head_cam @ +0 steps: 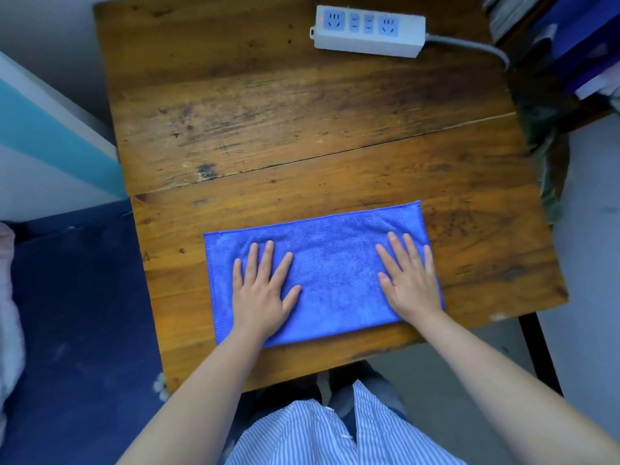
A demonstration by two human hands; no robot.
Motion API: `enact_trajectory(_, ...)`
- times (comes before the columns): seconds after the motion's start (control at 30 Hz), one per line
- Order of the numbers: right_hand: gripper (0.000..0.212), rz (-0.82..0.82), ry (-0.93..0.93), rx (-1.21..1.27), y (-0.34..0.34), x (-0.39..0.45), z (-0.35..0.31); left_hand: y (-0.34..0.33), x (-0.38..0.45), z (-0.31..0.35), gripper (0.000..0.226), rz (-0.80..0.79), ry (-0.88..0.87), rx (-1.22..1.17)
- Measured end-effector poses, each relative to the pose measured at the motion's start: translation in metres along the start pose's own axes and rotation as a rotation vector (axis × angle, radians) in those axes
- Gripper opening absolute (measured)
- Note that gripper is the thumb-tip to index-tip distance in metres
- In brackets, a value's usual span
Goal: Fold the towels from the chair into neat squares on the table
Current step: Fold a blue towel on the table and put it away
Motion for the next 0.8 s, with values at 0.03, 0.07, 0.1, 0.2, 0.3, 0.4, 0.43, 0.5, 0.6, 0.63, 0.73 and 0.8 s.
enact_trajectory(0.03, 0.044, -0.003, -0.019, 0.017, -0.002, -0.004, 0.009, -0.001, -0.002, -0.004, 0.06, 0.01, 0.03, 0.0)
enact_trajectory(0.07, 0.048, -0.008, -0.039, 0.036, -0.003, -0.007, 0.016, -0.002, -0.004, -0.009, 0.062, 0.019, 0.056, 0.012)
enact_trajectory(0.1, 0.052, -0.023, -0.072, 0.067, -0.003, -0.01, 0.021, -0.003, -0.006, -0.013, 0.063, 0.024, 0.085, 0.028)
enact_trajectory(0.2, 0.068, -0.112, -0.258, 0.239, -0.003, -0.016, 0.032, 0.0, -0.014, -0.012, 0.074, 0.03, 0.175, 0.025)
enact_trajectory(0.3, 0.067, -0.095, -0.329, 0.351, 0.004, -0.02, 0.032, 0.012, -0.011, 0.014, 0.072, 0.014, 0.3, -0.057)
enact_trajectory(0.4, 0.057, -0.045, -0.399, 0.395, 0.009, -0.024, 0.026, 0.018, 0.001, 0.055, 0.064, -0.048, 0.198, -0.021)
enact_trajectory(0.43, 0.055, -0.038, -0.424, 0.405, 0.012, -0.024, 0.022, 0.019, 0.008, 0.064, 0.062, -0.06, 0.17, -0.017)
enact_trajectory(0.5, 0.053, -0.034, -0.484, 0.416, 0.017, -0.021, 0.018, 0.018, 0.023, 0.073, 0.062, -0.057, 0.141, -0.026)
enact_trajectory(0.6, 0.058, -0.113, -0.582, 0.418, 0.017, -0.018, 0.021, 0.009, 0.034, 0.072, 0.075, -0.062, 0.116, -0.048)
enact_trajectory(0.63, 0.055, -0.115, -0.594, 0.408, 0.017, -0.018, 0.021, 0.006, 0.036, 0.07, 0.081, -0.052, 0.112, -0.05)
enact_trajectory(0.73, 0.048, -0.133, -0.62, 0.413, 0.013, -0.021, 0.022, 0.003, 0.036, 0.071, 0.09, -0.025, 0.135, -0.007)
enact_trajectory(0.8, 0.045, -0.163, -0.646, 0.43, 0.014, -0.022, 0.021, 0.003, 0.036, 0.072, 0.092, -0.062, 0.147, 0.022)
Point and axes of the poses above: each hand's wrist, its own x-axis towards the middle knuckle, its own y-axis out of the back of the hand, z = x × y, the point moved 2 cm from there along x, towards the middle knuckle, and after that the axes turned 5 degrees about -x, right-handed, at the moved point
